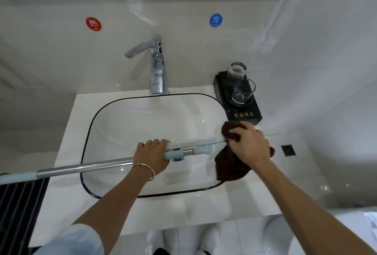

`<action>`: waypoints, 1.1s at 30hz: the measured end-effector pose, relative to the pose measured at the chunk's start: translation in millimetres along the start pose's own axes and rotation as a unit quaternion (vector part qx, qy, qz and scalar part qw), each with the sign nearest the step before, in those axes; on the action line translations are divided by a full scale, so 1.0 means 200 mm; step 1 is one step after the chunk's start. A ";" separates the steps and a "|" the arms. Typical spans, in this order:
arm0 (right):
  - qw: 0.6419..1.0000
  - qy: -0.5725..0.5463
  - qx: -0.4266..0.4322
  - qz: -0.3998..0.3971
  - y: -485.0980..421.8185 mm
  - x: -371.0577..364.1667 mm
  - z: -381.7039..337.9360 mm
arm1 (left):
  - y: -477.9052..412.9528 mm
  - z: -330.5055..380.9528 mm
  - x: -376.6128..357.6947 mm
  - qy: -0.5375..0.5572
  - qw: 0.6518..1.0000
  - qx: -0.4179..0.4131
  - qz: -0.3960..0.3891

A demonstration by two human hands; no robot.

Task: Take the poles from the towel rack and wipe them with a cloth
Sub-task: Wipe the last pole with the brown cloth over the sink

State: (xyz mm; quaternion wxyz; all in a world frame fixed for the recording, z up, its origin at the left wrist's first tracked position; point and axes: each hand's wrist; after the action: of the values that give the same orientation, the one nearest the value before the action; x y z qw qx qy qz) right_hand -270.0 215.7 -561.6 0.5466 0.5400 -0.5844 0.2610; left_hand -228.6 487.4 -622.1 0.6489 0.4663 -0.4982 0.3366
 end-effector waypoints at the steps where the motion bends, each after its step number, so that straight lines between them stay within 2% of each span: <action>1: 1.000 -0.005 -0.027 0.002 -0.02 0.03 0.07 | 0.00 -0.01 0.00 -0.002 1.000 0.005 0.001; 4: 0.999 -0.023 -0.047 -0.003 -0.04 0.04 0.12 | -0.02 0.03 0.01 -0.022 1.000 0.005 -0.010; 7: 0.998 -0.052 0.004 -0.023 0.01 -0.05 -0.06 | -0.06 0.14 0.01 -0.024 1.000 -0.014 -0.015; 10: 0.998 0.018 0.058 -0.023 0.09 -0.15 -0.19 | -0.08 0.19 0.01 -0.039 0.999 -0.022 -0.009; 14: 0.996 0.005 0.079 -0.046 0.09 -0.15 -0.10 | -0.07 0.16 0.01 -0.040 0.999 -0.014 0.004; 17: 0.994 -0.008 0.099 -0.032 0.07 -0.14 -0.04 | -0.07 0.18 0.01 -0.042 0.999 -0.011 0.006; 21: 0.997 -0.067 0.045 -0.015 0.00 -0.03 0.14 | -0.07 0.17 0.02 -0.057 0.998 0.000 -0.001; 26: 0.997 -0.043 -0.052 0.043 -0.07 0.05 0.46 | -0.09 0.18 0.02 -0.072 0.997 -0.001 -0.012; 28: 0.998 -0.037 -0.023 0.038 -0.06 0.01 0.36 | -0.10 0.19 0.01 -0.073 0.997 -0.002 -0.013; 31: 0.996 -0.049 0.065 0.023 0.00 -0.11 0.14 | -0.10 0.19 0.01 -0.076 0.997 -0.005 -0.016; 33: 0.994 -0.058 0.087 0.024 0.00 -0.13 0.14 | -0.10 0.19 0.01 -0.071 0.997 -0.006 -0.015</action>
State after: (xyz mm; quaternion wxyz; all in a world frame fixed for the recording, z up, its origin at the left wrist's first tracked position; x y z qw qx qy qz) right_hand -285.0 199.1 -593.7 0.4561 0.5860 -0.6027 0.2921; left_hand -222.1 445.4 -623.2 0.6198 0.4919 -0.5382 0.2901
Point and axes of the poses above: each hand's wrist, its own y-axis away from the middle knuckle, its own x-axis out of the back of the hand, z = x × y, and after that the axes turned 5 degrees about -z, right-handed
